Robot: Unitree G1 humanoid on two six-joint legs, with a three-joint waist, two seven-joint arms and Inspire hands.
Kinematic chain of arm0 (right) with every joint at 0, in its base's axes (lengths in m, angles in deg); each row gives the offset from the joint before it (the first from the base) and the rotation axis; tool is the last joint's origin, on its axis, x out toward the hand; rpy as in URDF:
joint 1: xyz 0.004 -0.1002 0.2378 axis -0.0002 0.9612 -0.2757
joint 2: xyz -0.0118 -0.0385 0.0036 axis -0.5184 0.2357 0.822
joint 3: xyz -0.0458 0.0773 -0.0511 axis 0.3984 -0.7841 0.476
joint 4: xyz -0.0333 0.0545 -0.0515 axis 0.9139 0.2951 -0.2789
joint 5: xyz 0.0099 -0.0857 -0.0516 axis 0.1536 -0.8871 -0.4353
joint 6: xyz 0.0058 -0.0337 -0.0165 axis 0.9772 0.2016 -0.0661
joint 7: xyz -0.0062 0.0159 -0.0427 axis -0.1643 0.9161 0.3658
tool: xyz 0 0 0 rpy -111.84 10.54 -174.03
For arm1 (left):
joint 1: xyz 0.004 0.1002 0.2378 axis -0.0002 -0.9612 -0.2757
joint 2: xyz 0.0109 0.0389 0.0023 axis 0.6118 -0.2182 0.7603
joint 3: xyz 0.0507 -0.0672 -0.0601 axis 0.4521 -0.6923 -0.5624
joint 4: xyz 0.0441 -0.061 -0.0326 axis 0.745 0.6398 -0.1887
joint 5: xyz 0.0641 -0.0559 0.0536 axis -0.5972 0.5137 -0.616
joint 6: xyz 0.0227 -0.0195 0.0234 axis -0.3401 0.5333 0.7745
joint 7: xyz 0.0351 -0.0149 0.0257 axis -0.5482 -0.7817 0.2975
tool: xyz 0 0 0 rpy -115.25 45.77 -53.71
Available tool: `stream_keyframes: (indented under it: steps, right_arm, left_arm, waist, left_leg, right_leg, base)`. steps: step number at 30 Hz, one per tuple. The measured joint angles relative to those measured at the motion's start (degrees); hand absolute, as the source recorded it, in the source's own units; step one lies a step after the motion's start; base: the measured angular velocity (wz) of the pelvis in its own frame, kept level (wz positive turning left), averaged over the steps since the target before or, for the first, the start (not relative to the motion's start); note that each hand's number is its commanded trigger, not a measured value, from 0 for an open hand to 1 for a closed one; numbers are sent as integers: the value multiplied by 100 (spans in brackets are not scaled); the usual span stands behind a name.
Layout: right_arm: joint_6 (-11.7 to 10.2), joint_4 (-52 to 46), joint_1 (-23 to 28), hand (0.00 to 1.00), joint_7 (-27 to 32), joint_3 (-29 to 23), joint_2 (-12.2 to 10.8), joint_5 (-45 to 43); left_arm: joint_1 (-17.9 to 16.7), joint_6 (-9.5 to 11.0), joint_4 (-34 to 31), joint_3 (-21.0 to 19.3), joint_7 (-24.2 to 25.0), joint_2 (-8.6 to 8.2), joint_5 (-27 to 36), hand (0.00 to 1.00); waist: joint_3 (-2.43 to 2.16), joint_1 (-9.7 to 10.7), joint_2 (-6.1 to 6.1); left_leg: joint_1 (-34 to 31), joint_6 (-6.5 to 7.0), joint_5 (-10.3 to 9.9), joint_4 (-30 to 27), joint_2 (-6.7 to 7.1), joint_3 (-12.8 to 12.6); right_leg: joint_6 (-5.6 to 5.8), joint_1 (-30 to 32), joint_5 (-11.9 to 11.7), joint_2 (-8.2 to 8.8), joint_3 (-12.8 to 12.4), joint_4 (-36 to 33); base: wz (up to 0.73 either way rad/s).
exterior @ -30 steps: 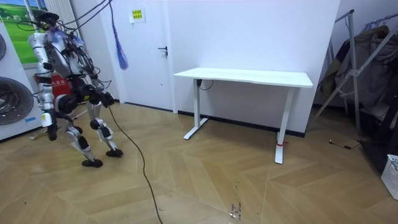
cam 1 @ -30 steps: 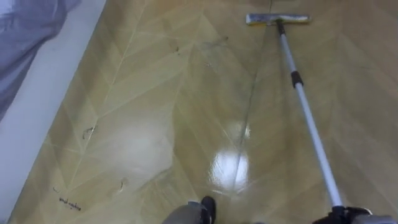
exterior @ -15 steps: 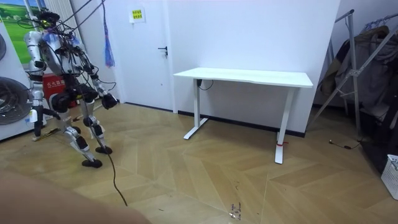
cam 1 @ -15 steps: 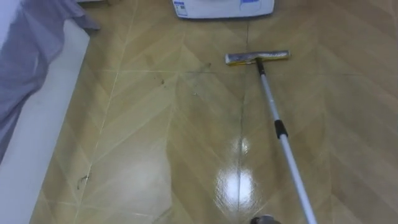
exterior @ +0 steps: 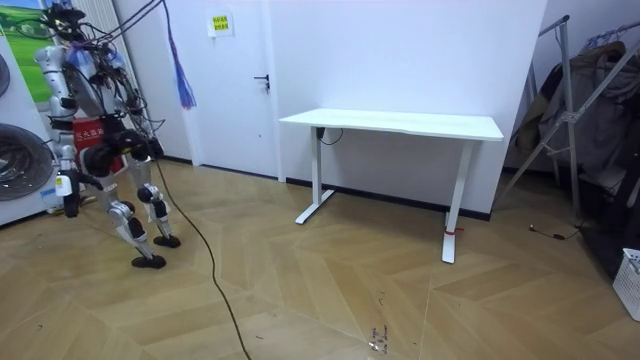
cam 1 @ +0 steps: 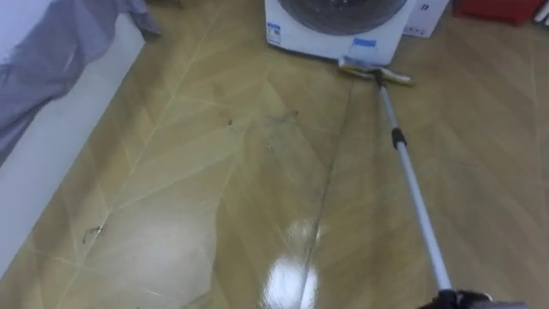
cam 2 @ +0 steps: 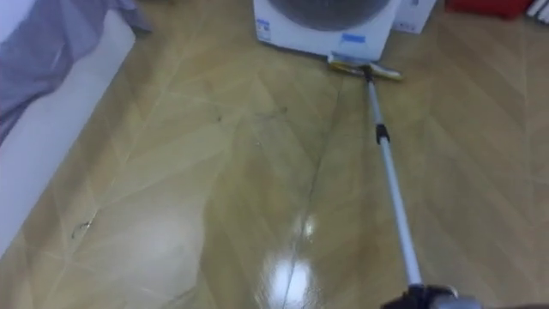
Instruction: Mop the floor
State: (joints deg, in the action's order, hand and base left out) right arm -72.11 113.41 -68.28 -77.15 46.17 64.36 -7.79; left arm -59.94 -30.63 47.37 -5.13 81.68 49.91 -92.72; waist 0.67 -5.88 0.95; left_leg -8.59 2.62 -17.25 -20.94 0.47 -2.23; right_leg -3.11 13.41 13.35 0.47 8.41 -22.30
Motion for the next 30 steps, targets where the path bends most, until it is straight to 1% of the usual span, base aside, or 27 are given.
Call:
stream_keyframes:
  steps: [1,2,3,4,5,7,8,9,10,12,14,16,17,20,21,25,30]
  right_arm:
    - [-53,-1,312,100,54,-57,-1,-204]
    - [-56,-4,585,100,149,-94,-11,-451]
    - [-58,-11,712,100,215,-97,-25,-569]
    - [-64,-14,925,100,310,-94,-89,-803]
    - [-66,-23,1019,100,337,-93,-129,-901]
    - [-109,-24,1338,100,395,-136,-320,-1090]
    - [-108,-27,1396,100,396,-146,-372,-1124]
    - [-102,-52,1522,100,396,-195,-483,-1224]
    - [-91,-153,1641,100,396,-274,-584,-1315]
    - [-86,-266,1725,100,388,-315,-705,-1338]
    - [-44,-374,1732,100,336,-320,-779,-1351]
    - [-18,-431,1710,100,246,-323,-838,-1351]
    - [8,-431,1710,100,198,-335,-861,-1351]
    - [100,-460,1692,100,67,-357,-887,-1386]
    - [107,-459,1684,100,47,-364,-888,-1393]
    - [152,-473,1630,100,-19,-366,-894,-1412]
    - [153,-459,1587,100,-100,-364,-896,-1459]
  left_arm:
    - [-63,-3,-19,-49,-25,-17,-143,0]
    - [-100,-21,-18,-73,-61,-32,-236,0]
    - [-106,-30,-16,-104,-73,-36,-270,0]
    - [-151,-39,-18,-183,-87,-30,-322,0]
    - [-173,-36,-20,-209,-98,-27,-325,0]
    - [-256,-36,-84,-309,-116,-55,-333,0]
    - [-274,-35,-114,-354,-119,-78,-363,0]
    - [-286,-36,-146,-453,-120,-131,-395,0]
    - [-289,-36,-198,-480,-121,-172,-510,0]
    - [-290,-37,-228,-487,-121,-214,-609,0]
    - [-313,-44,-272,-474,-82,-227,-731,0]
    - [-313,-51,-371,-475,-14,-222,-819,0]
    - [-313,-51,-385,-475,21,-213,-822,0]
    - [-313,-60,-385,-472,145,-207,-825,0]
    - [-320,-64,-385,-474,176,-204,-828,0]
    - [-366,-154,-382,-471,279,-190,-830,0]
    - [-368,-151,-368,-473,409,-192,-901,0]
  waist:
    - [-26,59,24]
    - [-80,133,56]
    - [-101,149,63]
    - [-106,187,55]
    - [-110,227,46]
    - [-118,364,22]
    - [-117,409,21]
    - [-121,463,1]
    - [-118,489,-9]
    - [-108,520,-20]
    - [-102,571,-45]
    - [-74,579,-94]
    - [-59,579,-131]
    - [-51,590,-219]
    - [-48,590,-229]
    - [-44,589,-237]
    - [-41,576,-232]
  left_leg:
    - [231,5,68,197,13,2]
    - [399,7,89,337,23,-5]
    - [476,5,99,379,19,-17]
    - [621,2,101,411,14,-38]
    - [699,2,101,448,13,-31]
    - [1017,-4,105,627,-33,-15]
    - [1093,-5,104,666,-62,-22]
    - [1224,-6,104,722,-70,-29]
    - [1315,-6,104,756,-73,-52]
    - [1458,-6,104,827,-76,-60]
    - [1558,-6,104,877,-77,-86]
    - [1595,-6,104,904,-66,-95]
    - [1629,-7,104,932,-61,-100]
    - [1643,-7,104,931,-58,-98]
    - [1643,-7,104,931,-57,-97]
    - [1646,-6,104,922,-56,-98]
    - [1765,-7,104,923,-80,-191]
  right_leg:
    - [10,-231,-17,-3,32,170]
    - [19,-377,-17,-17,16,252]
    - [22,-431,-15,-55,-19,267]
    - [25,-535,-13,-72,-46,262]
    - [25,-590,-14,-75,-45,271]
    - [24,-911,-14,-145,-45,462]
    - [23,-990,-14,-156,-44,510]
    - [22,-1105,-14,-173,-46,578]
    - [20,-1156,-12,-183,-50,573]
    - [11,-1235,-7,-203,-96,578]
    - [6,-1282,1,-214,-156,567]
    - [6,-1281,9,-210,-219,567]
    - [12,-1264,25,-203,-220,554]
    - [25,-1269,21,-207,-245,549]
    - [28,-1269,16,-207,-246,549]
    - [32,-1268,-14,-207,-260,544]
    - [13,-1367,-33,-247,-336,558]
  base:
    - [6]
    - [-3]
    - [-22]
    - [-27]
    - [-33]
    - [-26]
    - [-21]
    - [-24]
    - [-26]
    - [-28]
    - [-20]
    - [-4]
    - [6]
    - [4]
    - [0]
    - [0]
    - [-8]
